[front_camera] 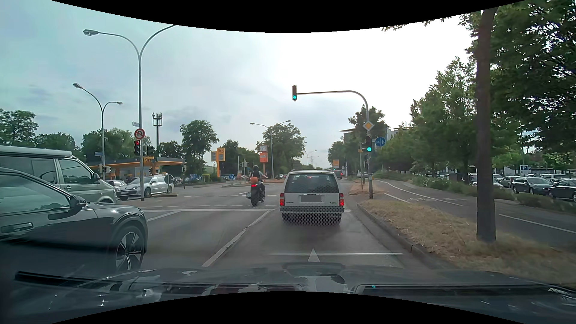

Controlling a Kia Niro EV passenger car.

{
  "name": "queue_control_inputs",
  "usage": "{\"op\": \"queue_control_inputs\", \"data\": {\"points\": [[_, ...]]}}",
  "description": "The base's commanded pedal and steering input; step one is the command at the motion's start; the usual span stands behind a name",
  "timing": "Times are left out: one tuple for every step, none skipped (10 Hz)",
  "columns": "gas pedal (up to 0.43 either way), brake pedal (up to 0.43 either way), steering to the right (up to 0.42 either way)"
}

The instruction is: Follow the waypoints while adhering to traffic rules and regulations

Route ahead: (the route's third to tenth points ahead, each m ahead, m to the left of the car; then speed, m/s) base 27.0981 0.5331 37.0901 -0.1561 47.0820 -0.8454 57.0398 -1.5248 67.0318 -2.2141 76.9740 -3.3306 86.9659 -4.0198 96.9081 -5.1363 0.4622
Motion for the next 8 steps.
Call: {"op": "queue_control_inputs", "data": {"points": [[0.000,0.000,0.037],[0.000,0.000,0.036],[0.000,0.000,0.036],[0.000,0.000,0.036],[0.000,0.000,0.037],[0.000,0.000,0.037],[0.000,0.000,0.037],[0.000,0.000,0.037]]}}
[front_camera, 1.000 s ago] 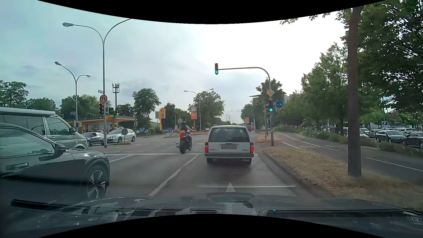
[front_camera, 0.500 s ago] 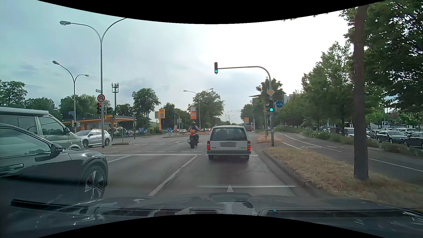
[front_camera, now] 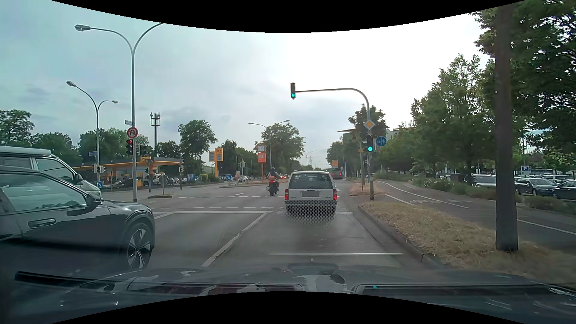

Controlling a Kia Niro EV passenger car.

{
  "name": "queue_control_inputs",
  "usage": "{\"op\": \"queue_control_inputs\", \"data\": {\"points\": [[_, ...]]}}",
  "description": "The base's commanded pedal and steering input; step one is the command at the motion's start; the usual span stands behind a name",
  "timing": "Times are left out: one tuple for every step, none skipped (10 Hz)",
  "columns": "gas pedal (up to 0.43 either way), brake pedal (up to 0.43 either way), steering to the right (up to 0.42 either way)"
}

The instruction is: Follow the waypoints while adhering to traffic rules and regulations

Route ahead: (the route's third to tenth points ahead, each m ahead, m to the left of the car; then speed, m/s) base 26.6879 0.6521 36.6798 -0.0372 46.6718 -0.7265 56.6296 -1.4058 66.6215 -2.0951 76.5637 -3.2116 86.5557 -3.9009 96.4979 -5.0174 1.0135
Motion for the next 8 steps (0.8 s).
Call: {"op": "queue_control_inputs", "data": {"points": [[0.000,0.000,0.037],[0.000,0.000,0.036],[0.000,0.000,0.034],[0.000,0.000,0.031],[0.000,0.000,0.028],[0.000,0.000,0.024],[0.000,0.000,0.020],[0.000,0.000,0.019]]}}
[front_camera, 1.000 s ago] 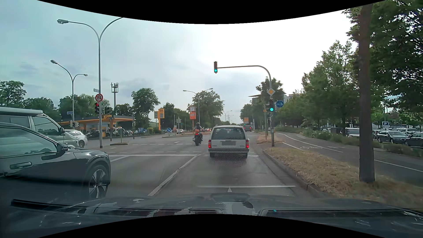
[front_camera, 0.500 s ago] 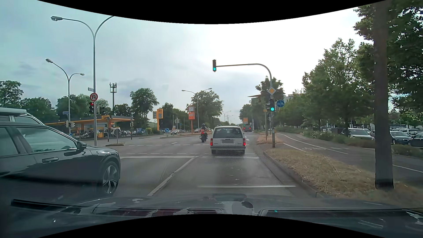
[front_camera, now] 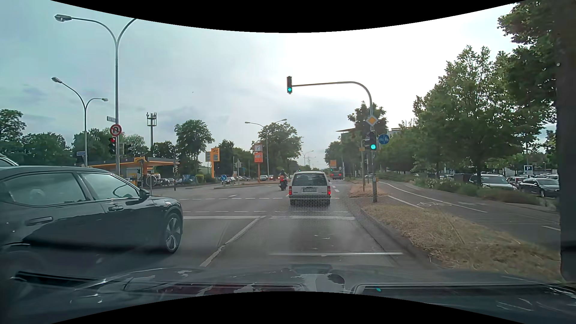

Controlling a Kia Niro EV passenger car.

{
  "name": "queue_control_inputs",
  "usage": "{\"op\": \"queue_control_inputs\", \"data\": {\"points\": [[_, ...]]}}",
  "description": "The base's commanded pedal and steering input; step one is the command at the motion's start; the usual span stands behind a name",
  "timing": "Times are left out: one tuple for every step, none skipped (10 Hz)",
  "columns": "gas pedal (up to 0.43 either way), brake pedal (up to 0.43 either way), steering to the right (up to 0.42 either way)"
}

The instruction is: Follow the waypoints while adhering to traffic rules and regulations

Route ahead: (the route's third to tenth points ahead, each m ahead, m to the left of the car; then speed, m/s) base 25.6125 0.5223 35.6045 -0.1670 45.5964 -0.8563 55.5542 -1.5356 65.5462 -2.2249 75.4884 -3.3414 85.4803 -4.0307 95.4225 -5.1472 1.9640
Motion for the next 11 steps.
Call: {"op": "queue_control_inputs", "data": {"points": [[0.059,0.000,0.019],[0.248,0.000,0.019],[0.311,0.000,0.019],[0.339,0.000,0.019],[0.350,0.000,0.019],[0.358,0.000,0.019],[0.378,0.000,0.019],[0.378,0.000,0.019],[0.378,0.000,0.019],[0.378,0.000,0.019],[0.390,0.000,0.019]]}}
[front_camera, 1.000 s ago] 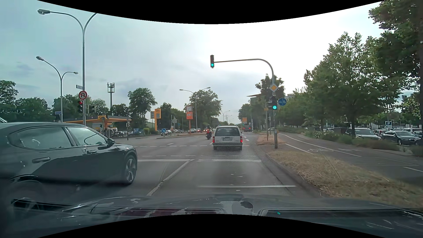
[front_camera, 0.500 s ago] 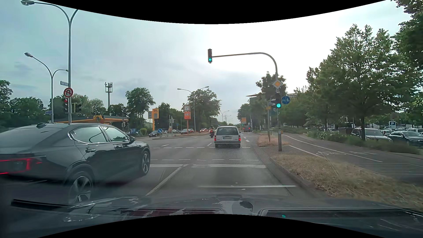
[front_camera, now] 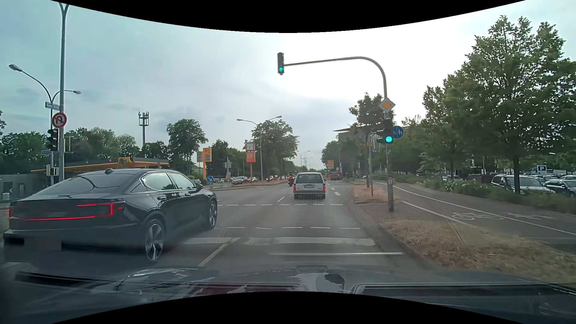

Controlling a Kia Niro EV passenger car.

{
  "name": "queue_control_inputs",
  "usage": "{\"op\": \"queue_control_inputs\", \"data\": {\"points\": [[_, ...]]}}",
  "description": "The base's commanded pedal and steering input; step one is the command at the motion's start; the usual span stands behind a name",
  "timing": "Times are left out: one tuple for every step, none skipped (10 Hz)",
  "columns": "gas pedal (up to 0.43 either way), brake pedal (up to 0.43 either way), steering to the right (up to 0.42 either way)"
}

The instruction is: Follow the waypoints while adhering to traffic rules and regulations

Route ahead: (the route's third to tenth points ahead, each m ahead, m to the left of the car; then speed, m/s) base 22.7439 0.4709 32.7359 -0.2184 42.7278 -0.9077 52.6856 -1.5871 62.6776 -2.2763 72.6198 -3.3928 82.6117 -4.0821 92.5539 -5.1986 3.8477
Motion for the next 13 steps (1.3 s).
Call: {"op": "queue_control_inputs", "data": {"points": [[0.390,0.000,0.019],[0.390,0.000,0.018],[0.390,0.000,0.018],[0.378,0.000,0.017],[0.378,0.000,0.014],[0.378,0.000,0.011],[0.370,0.000,0.008],[0.370,0.000,0.008],[0.370,0.000,0.007],[0.370,0.000,0.006],[0.358,0.000,0.006],[0.331,0.000,0.006],[0.319,0.000,0.006]]}}
